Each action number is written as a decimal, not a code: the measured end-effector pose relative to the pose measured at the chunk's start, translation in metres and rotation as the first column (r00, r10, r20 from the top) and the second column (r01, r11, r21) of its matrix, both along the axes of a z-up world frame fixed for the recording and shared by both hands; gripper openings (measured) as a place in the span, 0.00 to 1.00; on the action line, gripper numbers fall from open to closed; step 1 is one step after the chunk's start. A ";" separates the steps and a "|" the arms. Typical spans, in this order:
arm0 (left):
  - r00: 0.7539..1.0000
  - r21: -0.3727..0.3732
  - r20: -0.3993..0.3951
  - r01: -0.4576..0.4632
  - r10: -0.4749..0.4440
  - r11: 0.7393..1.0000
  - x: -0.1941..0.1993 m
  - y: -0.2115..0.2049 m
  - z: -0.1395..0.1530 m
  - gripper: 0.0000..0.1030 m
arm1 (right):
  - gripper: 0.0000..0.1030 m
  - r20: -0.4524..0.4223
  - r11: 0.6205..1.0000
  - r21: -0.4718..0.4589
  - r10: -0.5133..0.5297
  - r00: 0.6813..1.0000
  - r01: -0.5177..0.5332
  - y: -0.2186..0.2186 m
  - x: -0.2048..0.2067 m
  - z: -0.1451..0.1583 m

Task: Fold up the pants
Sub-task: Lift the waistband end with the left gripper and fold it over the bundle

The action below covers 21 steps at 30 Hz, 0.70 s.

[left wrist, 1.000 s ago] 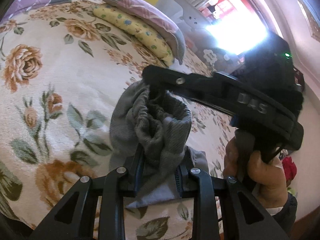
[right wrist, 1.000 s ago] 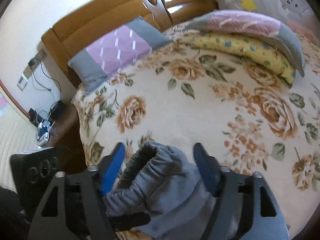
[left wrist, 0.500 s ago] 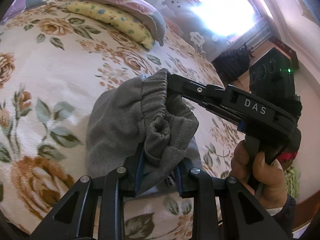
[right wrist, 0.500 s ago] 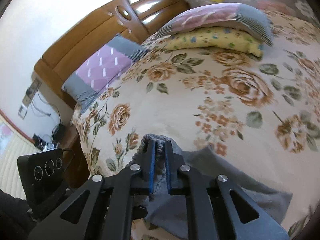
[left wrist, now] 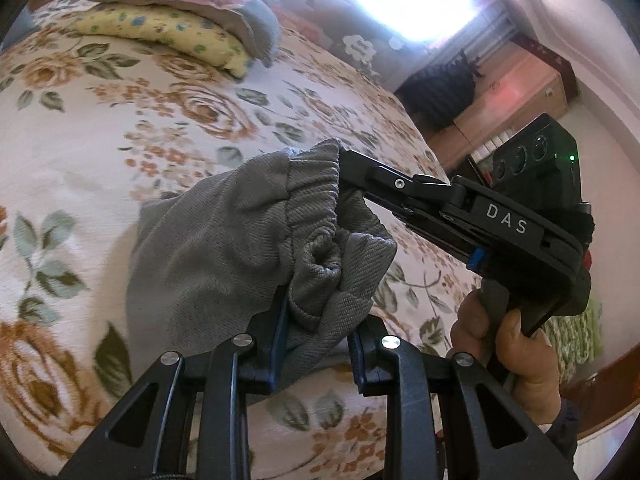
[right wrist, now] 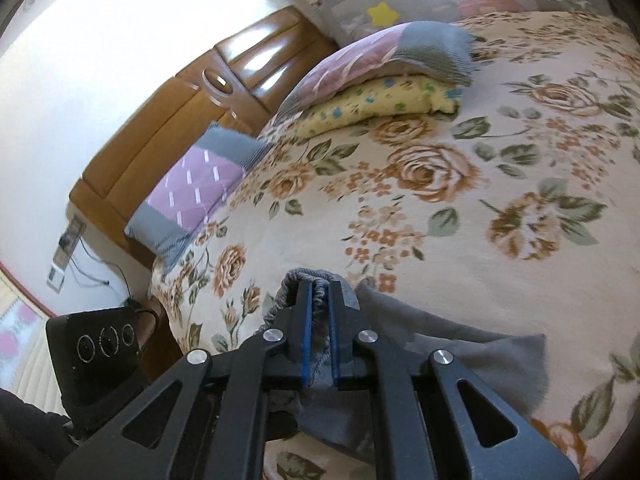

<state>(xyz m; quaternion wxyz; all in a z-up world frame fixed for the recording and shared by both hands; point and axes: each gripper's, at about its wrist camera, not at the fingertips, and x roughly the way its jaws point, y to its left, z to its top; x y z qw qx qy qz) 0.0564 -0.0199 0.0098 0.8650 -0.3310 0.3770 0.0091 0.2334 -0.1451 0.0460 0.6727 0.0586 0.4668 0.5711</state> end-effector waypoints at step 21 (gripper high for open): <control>0.981 0.093 -0.137 0.153 -0.139 0.984 0.063 -0.065 -0.037 0.26 | 0.08 -0.159 0.970 0.022 -0.235 0.959 0.241 -0.098 0.052 -0.076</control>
